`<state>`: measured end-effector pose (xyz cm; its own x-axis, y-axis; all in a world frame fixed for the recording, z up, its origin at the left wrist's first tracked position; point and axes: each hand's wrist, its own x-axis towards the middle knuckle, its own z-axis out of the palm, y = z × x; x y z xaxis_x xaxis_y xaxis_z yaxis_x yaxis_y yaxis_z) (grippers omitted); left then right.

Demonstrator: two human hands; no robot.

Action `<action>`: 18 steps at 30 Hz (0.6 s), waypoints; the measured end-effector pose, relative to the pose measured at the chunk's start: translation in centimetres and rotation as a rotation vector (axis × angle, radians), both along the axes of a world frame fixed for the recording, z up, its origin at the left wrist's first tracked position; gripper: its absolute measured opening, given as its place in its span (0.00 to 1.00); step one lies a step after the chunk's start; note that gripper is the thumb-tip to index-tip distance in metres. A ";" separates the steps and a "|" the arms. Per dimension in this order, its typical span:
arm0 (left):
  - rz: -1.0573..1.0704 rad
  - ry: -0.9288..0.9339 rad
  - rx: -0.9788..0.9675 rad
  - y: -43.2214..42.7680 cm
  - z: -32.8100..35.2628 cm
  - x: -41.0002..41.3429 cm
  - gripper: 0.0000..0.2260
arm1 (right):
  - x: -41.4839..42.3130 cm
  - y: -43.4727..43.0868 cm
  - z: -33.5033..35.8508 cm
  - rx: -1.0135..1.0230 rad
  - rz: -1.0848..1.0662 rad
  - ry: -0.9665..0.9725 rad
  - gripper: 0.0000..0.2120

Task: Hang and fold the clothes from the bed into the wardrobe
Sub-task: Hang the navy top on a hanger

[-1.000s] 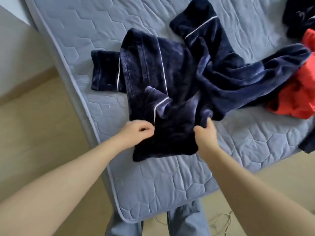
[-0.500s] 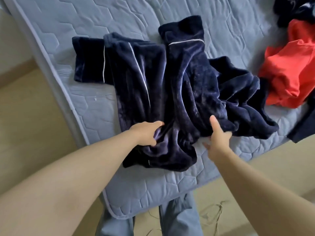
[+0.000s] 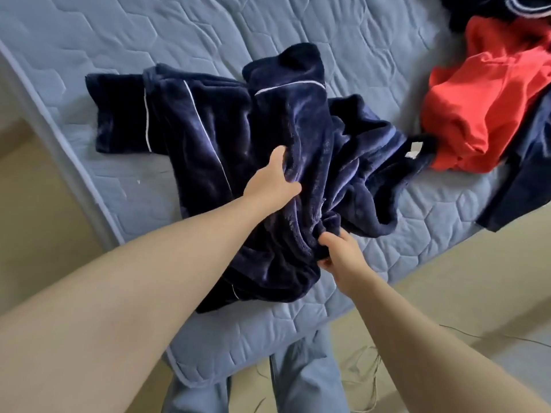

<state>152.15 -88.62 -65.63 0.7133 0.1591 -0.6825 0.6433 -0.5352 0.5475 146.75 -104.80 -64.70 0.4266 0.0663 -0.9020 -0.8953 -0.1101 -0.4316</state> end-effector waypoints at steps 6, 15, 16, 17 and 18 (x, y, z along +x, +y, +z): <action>-0.638 0.396 0.110 -0.6 0.1 -1.4 0.15 | 1.3 -4.3 -0.3 -0.177 -0.364 0.086 0.05; -0.517 -0.153 0.584 -4.2 0.3 0.6 0.14 | 5.0 -6.6 -2.0 -0.038 -0.722 0.212 0.22; -0.481 -0.225 0.541 -4.6 0.5 0.9 0.10 | 5.3 -6.2 -2.0 0.024 -0.657 0.212 0.14; -0.466 -0.257 0.474 -5.1 0.6 1.1 0.10 | 5.4 -5.9 -1.9 0.064 -0.601 0.198 0.10; -0.441 -0.265 0.396 -5.5 0.7 1.5 0.12 | 5.6 -5.7 -1.7 0.083 -0.562 0.182 0.08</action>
<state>153.62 -94.10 -64.95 0.9053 0.0163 -0.4245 0.1874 -0.9121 0.3646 152.30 -110.50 -66.37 0.2553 -0.0517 -0.9655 -0.8669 0.4299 -0.2523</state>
